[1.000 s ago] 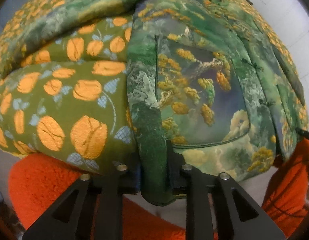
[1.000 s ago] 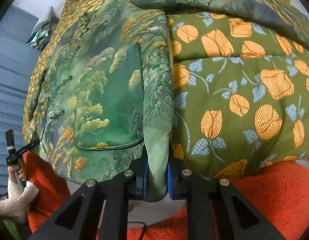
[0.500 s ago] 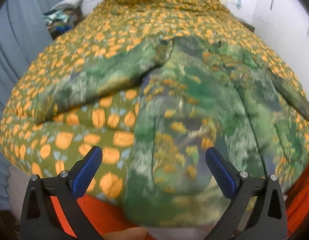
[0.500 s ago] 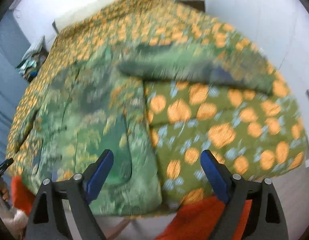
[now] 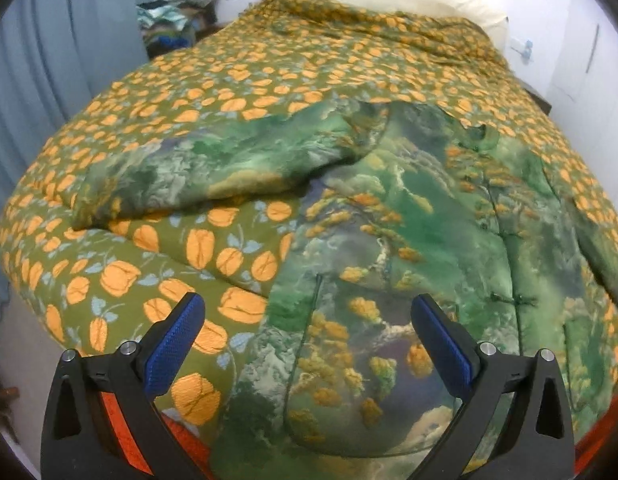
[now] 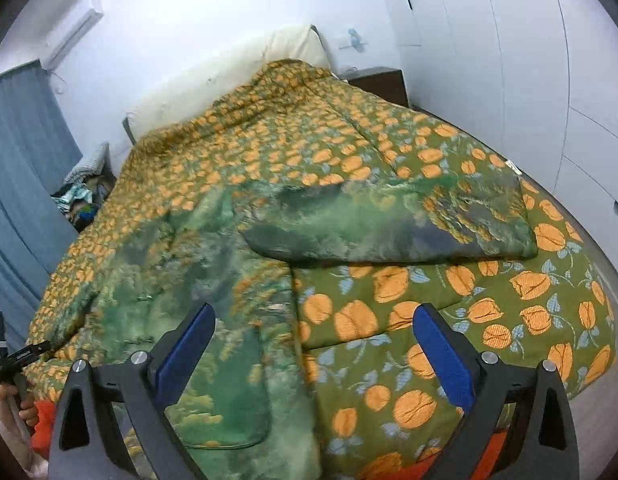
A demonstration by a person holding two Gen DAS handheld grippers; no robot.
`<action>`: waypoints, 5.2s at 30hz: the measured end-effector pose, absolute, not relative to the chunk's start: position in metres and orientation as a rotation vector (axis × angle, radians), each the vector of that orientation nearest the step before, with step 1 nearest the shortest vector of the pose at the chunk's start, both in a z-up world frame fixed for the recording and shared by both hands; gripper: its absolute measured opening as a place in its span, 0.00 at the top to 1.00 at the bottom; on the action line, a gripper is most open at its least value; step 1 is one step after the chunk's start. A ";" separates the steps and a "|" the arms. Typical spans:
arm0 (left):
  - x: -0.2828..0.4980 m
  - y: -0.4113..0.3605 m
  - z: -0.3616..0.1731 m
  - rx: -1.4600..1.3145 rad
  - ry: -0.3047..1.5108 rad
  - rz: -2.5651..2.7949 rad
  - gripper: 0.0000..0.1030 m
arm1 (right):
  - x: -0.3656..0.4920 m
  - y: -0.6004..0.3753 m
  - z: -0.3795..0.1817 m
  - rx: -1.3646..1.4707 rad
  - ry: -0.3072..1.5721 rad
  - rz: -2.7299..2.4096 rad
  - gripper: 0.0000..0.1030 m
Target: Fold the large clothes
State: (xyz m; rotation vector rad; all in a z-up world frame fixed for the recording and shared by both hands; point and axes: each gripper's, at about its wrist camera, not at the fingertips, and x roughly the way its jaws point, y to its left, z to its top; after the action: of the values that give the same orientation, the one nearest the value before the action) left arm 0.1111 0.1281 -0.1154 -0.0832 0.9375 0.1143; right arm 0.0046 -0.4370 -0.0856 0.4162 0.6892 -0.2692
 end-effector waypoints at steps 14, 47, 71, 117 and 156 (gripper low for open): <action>0.104 0.096 -0.122 -0.034 0.881 -0.009 0.00 | 0.012 -0.615 -0.198 1.195 0.542 -0.489 0.19; 0.102 0.132 -0.142 -0.136 0.884 0.012 0.01 | 0.348 -0.291 -0.036 0.390 0.621 -0.009 0.87; 0.108 0.126 -0.157 -0.138 0.926 -0.003 0.00 | 0.321 -0.254 -0.113 0.125 0.867 0.128 0.17; 0.162 0.357 -0.174 -0.768 0.939 0.135 0.01 | 0.217 -0.174 -0.097 0.110 0.957 0.378 0.17; 0.287 -0.077 -0.101 0.332 0.693 -0.227 0.87 | 0.059 -0.310 -0.097 0.410 0.830 0.097 0.17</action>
State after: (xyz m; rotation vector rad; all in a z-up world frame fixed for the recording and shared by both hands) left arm 0.2868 -0.0768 -0.1007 0.3318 0.6927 -0.2274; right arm 0.0592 -0.3103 -0.0970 0.4101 0.8300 0.0975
